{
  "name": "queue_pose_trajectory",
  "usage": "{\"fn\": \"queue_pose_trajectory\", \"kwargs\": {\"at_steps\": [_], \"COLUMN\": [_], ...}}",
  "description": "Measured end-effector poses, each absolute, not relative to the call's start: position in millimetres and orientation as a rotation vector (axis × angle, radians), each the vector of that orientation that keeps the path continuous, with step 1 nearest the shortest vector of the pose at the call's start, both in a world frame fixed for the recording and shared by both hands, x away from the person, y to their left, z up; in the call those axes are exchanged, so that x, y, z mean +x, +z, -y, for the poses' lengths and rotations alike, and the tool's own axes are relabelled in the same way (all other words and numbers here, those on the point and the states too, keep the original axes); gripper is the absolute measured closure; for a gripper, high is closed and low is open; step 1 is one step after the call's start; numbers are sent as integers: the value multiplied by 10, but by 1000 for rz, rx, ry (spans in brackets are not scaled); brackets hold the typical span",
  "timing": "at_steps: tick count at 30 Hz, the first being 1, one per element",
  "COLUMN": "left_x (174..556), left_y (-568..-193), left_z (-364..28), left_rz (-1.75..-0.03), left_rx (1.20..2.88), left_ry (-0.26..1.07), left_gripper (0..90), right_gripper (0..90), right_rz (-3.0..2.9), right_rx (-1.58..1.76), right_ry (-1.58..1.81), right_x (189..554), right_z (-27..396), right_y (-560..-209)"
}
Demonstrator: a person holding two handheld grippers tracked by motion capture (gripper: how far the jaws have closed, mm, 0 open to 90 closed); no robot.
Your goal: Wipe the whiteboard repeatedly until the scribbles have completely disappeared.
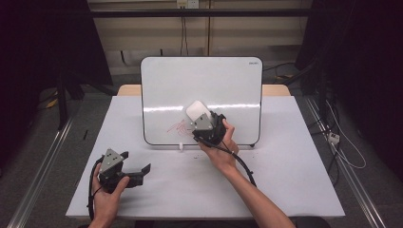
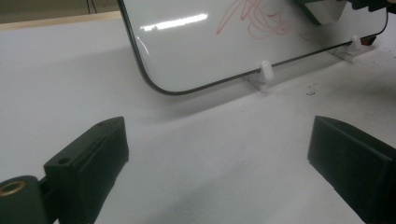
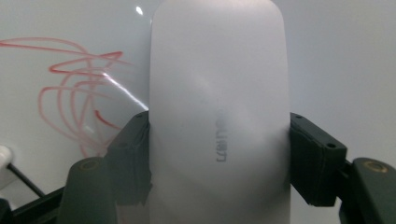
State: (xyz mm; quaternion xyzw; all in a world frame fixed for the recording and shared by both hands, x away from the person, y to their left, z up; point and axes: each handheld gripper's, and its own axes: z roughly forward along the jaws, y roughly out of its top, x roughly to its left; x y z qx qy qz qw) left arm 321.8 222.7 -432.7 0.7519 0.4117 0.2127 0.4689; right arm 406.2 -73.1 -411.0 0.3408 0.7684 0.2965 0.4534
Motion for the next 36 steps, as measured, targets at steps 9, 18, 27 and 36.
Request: {"fn": "queue_pose_trajectory", "kwargs": {"at_steps": [9,18,27,36], "left_x": [3219,3210,3208,3205], "left_y": [-4328,-4321,-4317,-4320], "left_z": [-2218,-2251,-2271,-2261], "left_rz": [-1005,-1007,-1009,-1008], "left_rx": [1844,1834,1832,1835], "left_ry": [518,520,521,526], "left_gripper": [51,51,51,51], "right_gripper": [315,315,315,315], "right_rz": [-1914,-1954,-1967,-1916], "right_rx": [811,737,721,828], "right_ry": [736,729,703,691], "right_x": [3997,3908,3856,3959], "right_z": [554,407,630,969], "right_y": [-4209,-4323,-4347,-4180]}}
